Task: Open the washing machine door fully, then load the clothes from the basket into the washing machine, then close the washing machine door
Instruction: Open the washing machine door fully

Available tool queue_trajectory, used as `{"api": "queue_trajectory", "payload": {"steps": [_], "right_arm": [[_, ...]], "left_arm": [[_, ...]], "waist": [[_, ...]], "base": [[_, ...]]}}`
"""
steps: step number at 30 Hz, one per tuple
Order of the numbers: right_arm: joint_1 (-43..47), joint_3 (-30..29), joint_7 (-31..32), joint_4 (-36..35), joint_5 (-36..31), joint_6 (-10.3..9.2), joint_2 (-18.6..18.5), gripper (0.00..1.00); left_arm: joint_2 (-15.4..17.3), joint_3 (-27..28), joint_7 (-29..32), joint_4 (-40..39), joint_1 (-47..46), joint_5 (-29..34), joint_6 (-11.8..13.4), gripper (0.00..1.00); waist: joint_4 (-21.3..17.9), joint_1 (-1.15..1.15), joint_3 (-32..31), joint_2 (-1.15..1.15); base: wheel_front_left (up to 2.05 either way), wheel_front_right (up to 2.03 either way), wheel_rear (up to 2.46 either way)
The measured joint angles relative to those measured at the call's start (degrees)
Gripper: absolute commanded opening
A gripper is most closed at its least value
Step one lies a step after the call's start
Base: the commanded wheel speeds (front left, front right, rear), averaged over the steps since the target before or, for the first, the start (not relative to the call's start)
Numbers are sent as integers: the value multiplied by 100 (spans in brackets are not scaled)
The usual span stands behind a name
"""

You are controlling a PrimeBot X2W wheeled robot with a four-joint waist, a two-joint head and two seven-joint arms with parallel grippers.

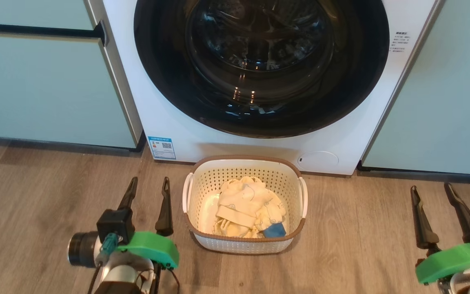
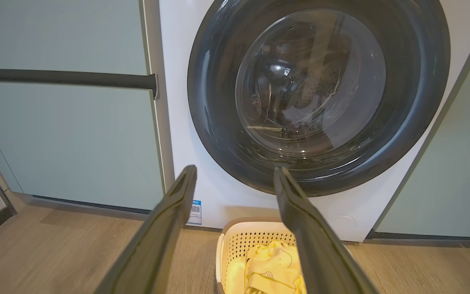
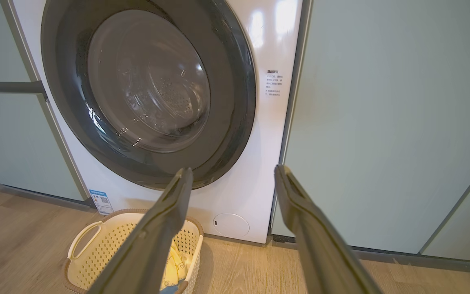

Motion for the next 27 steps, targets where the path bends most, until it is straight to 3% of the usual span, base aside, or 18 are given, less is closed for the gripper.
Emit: {"api": "queue_trajectory", "payload": {"steps": [27], "right_arm": [[-30, -51, 0, -7, 56, 0, 22, 100]], "left_arm": [[103, -69, 0, -29, -31, -1, 81, 100]], "waist": [[-62, 0, 113, 0]], "base": [[111, 111, -222]]}}
